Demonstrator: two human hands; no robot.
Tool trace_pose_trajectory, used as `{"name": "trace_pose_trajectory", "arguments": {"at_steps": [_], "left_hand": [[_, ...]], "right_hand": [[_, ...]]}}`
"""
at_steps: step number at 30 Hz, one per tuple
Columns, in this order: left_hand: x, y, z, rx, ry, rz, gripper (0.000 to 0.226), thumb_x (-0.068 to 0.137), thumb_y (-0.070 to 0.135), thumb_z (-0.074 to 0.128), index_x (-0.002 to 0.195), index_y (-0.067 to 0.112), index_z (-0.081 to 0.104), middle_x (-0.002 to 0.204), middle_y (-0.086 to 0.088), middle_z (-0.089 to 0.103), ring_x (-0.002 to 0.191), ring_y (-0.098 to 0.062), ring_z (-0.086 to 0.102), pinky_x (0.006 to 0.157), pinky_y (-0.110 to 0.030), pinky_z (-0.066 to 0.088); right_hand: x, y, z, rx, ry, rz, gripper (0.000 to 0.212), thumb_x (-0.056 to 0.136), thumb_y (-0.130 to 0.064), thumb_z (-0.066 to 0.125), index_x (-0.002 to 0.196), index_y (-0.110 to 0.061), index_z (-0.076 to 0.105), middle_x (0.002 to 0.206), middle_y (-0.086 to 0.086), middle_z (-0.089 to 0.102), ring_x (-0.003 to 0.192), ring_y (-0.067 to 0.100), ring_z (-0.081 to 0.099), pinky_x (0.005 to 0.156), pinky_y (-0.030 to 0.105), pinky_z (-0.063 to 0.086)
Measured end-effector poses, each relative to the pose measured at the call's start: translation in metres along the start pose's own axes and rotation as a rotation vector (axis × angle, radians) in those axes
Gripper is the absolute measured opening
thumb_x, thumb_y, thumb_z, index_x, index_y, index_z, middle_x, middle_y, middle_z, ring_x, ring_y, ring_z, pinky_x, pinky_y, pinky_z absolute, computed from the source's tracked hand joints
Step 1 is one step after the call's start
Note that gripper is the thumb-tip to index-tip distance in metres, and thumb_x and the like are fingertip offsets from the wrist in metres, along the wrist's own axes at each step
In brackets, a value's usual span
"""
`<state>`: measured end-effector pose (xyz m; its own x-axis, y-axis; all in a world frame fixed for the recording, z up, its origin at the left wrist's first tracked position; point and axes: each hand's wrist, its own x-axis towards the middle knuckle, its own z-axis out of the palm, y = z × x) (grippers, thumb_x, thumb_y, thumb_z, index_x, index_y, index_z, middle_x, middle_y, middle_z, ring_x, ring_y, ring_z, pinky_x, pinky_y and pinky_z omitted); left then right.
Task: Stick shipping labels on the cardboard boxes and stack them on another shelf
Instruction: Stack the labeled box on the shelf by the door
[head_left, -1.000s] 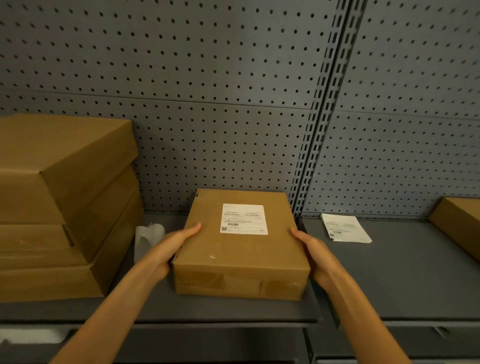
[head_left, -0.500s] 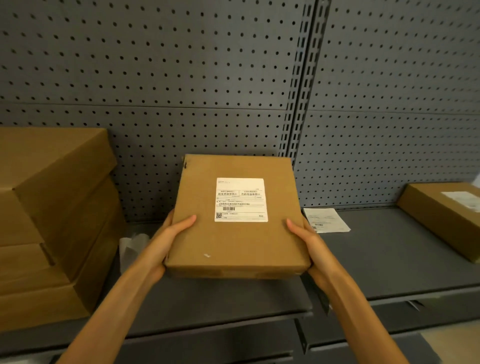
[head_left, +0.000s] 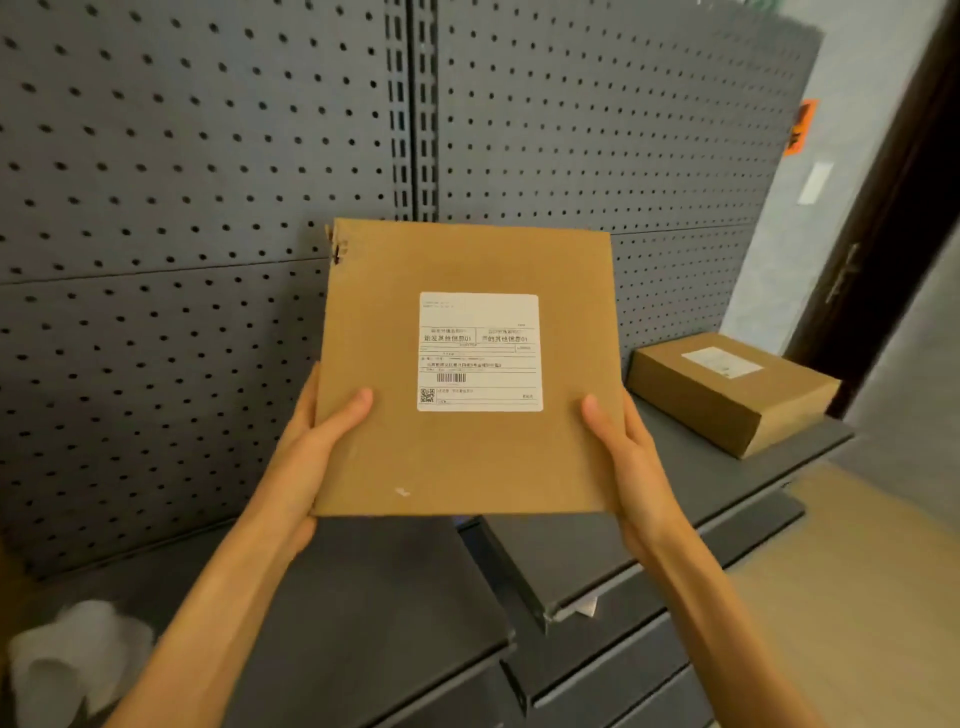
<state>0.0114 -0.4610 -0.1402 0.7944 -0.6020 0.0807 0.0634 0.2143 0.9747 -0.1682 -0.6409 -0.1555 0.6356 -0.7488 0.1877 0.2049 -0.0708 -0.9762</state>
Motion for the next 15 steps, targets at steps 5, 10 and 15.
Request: {"name": "trace_pose_trajectory", "arguments": {"at_steps": [5, 10, 15], "left_hand": [[-0.001, -0.007, 0.069, 0.017, -0.083, -0.029, 0.057, 0.069, 0.047, 0.067, 0.123, 0.032, 0.056, 0.105, 0.009, 0.072, 0.096, -0.014, 0.068, 0.075, -0.032, 0.051], [-0.014, -0.022, 0.155, 0.000, -0.173, -0.056, 0.051, 0.071, 0.044, 0.067, 0.120, 0.033, 0.058, 0.101, 0.009, 0.073, 0.087, -0.011, 0.071, 0.069, -0.030, 0.051], [-0.037, -0.040, 0.254, -0.007, -0.235, -0.045, 0.047, 0.076, 0.041, 0.066, 0.121, 0.032, 0.057, 0.101, 0.009, 0.072, 0.092, -0.014, 0.069, 0.074, -0.034, 0.052]], "right_hand": [[-0.011, -0.017, -0.068, -0.015, 0.086, -0.027, 0.062, 0.082, -0.049, 0.057, 0.140, -0.040, 0.037, 0.127, -0.014, 0.060, 0.103, 0.005, 0.065, 0.084, 0.026, 0.052], [-0.029, -0.026, -0.153, -0.004, 0.180, -0.035, 0.064, 0.079, -0.050, 0.060, 0.139, -0.040, 0.040, 0.125, -0.010, 0.063, 0.103, 0.009, 0.066, 0.086, 0.030, 0.052], [-0.045, -0.045, -0.251, -0.042, 0.263, -0.065, 0.062, 0.080, -0.050, 0.058, 0.138, -0.039, 0.041, 0.121, -0.014, 0.063, 0.094, 0.000, 0.067, 0.074, 0.018, 0.051]]}}
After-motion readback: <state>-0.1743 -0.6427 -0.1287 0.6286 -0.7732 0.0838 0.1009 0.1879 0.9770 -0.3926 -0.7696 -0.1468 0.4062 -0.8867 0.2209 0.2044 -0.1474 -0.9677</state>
